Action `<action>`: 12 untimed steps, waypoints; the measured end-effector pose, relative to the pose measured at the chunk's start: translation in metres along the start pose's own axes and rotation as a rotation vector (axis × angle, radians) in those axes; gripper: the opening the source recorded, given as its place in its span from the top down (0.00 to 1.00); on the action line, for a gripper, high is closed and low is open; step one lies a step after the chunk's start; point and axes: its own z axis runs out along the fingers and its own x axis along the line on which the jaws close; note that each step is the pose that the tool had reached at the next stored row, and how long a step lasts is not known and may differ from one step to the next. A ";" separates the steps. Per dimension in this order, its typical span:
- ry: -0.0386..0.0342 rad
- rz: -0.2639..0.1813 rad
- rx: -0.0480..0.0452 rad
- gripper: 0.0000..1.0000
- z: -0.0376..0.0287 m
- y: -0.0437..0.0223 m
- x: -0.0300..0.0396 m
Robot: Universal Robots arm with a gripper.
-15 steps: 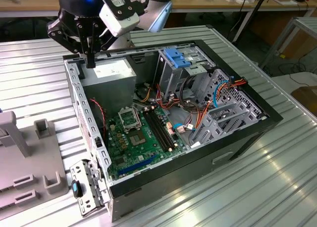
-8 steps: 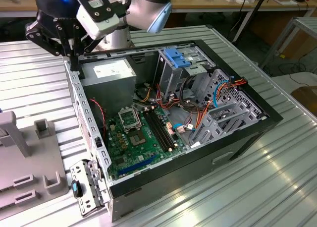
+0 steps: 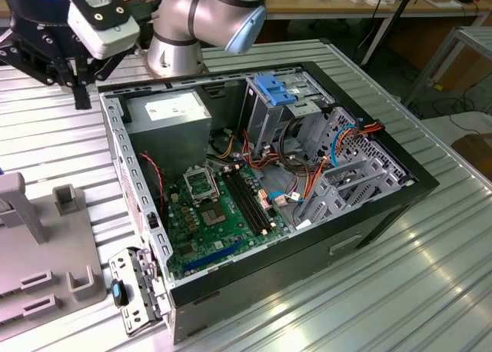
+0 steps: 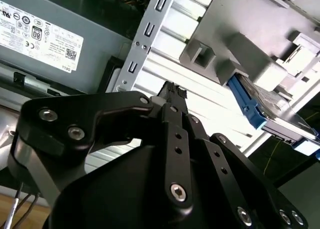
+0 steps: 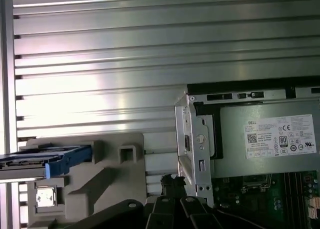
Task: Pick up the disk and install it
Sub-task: 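Reach for the disk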
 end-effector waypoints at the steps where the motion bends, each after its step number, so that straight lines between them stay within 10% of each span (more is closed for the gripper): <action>1: 0.0000 0.000 -0.0001 0.89 0.0003 0.0029 0.0054; 12: 0.0029 0.000 0.0002 0.89 0.0015 0.0078 0.0832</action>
